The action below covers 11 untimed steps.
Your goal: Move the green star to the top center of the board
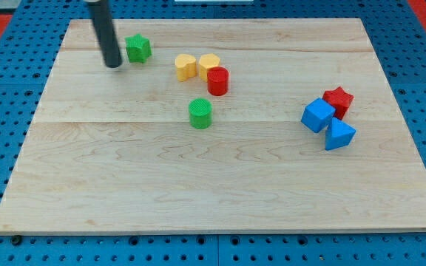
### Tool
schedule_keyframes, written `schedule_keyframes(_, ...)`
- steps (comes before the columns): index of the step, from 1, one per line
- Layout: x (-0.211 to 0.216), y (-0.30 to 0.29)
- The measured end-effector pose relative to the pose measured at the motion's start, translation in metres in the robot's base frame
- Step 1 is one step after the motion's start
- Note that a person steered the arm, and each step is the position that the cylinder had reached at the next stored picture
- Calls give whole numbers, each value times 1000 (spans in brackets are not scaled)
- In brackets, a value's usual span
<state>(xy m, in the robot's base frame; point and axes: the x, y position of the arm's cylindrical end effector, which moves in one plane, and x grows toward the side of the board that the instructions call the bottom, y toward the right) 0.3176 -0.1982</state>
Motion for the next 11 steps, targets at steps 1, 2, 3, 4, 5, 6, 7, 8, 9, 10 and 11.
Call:
schedule_keyframes(1, -28, -4)
schedule_keyframes(2, -47, 18)
schedule_keyframes(3, -47, 40)
schedule_keyframes(4, -38, 21)
schedule_keyframes(5, -38, 43)
schedule_keyframes(6, -38, 125)
schedule_keyframes(7, -44, 182)
schedule_keyframes(8, -32, 193)
schedule_keyframes(9, -33, 245)
schedule_keyframes(10, -61, 277)
schedule_keyframes(11, -75, 216)
